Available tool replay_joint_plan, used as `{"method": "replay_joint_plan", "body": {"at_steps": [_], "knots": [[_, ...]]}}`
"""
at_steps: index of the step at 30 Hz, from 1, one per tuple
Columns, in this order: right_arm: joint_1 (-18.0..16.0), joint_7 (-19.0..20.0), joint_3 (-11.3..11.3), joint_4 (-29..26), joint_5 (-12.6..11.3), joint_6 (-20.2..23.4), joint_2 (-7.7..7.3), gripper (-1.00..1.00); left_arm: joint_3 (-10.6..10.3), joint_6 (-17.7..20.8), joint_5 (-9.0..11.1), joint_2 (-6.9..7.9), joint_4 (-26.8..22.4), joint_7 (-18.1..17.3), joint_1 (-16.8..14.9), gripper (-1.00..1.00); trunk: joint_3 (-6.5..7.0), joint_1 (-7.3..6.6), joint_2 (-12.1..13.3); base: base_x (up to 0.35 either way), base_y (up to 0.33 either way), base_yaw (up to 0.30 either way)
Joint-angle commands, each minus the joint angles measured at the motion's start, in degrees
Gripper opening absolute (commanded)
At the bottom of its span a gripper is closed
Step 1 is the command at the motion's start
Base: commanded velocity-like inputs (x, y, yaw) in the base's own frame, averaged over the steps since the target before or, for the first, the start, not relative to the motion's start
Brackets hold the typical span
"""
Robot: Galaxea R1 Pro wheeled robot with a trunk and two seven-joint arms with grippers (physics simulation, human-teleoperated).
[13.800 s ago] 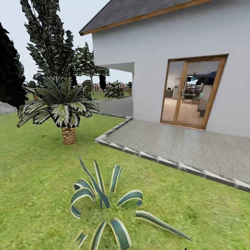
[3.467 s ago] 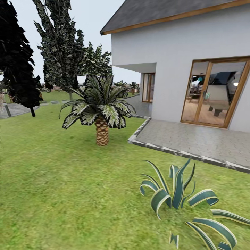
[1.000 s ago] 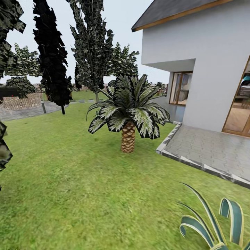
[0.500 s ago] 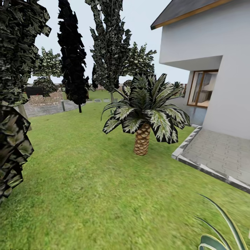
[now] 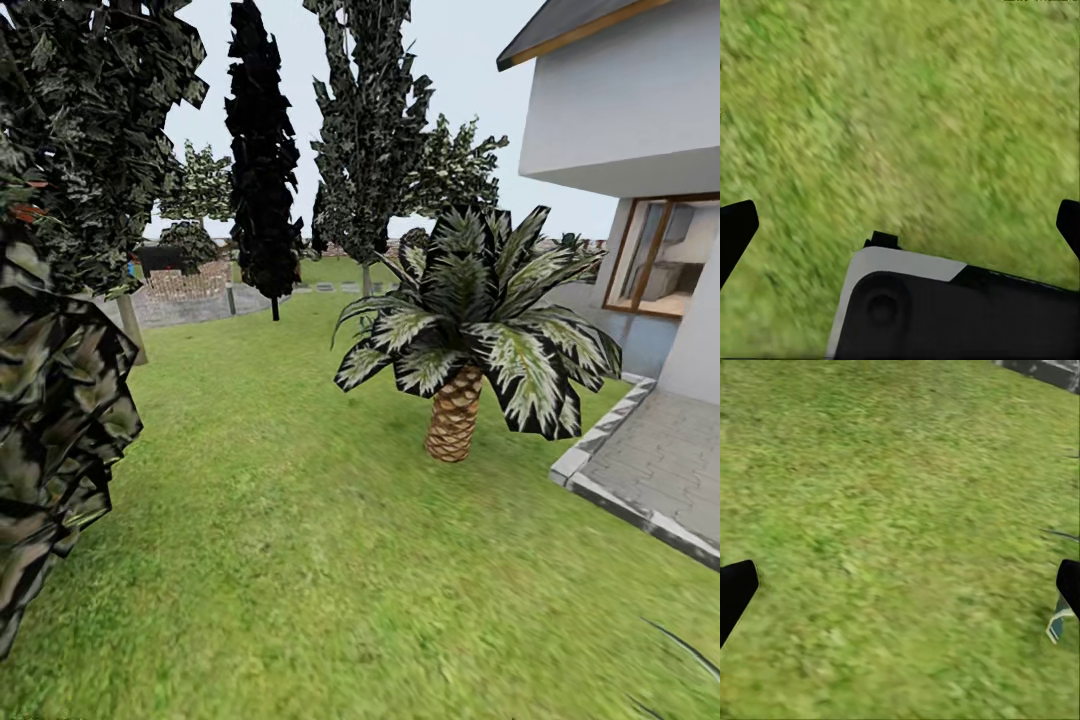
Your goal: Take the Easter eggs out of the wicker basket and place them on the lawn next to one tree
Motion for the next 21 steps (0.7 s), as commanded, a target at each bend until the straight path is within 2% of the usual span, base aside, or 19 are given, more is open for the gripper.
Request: {"method": "replay_joint_plan", "body": {"at_steps": [1, 12, 21], "knots": [[-0.01, 0.20, 0.12, 0.05, -0.54, -0.24, 0.01, 1.00, 0.06, -0.04, 0.15, -0.02, 0.05, 0.04, -0.03, 1.00, -0.04, 0.05, -0.03, 0.331, -0.070, 0.277], [-0.01, 0.24, 0.30, 0.19, -0.33, -0.19, 0.08, 1.00, 0.06, 0.34, 0.14, -0.11, 0.02, -0.04, -0.03, 1.00, -0.39, 0.05, -0.03, 0.331, -0.073, 0.274], [-0.01, 0.26, 0.38, 0.26, -0.26, -0.12, -0.01, 1.00, 0.11, 0.25, 0.07, -0.14, 0.02, -0.09, -0.03, 1.00, -0.93, 0.05, -0.03, 0.331, -0.073, 0.221]]}}
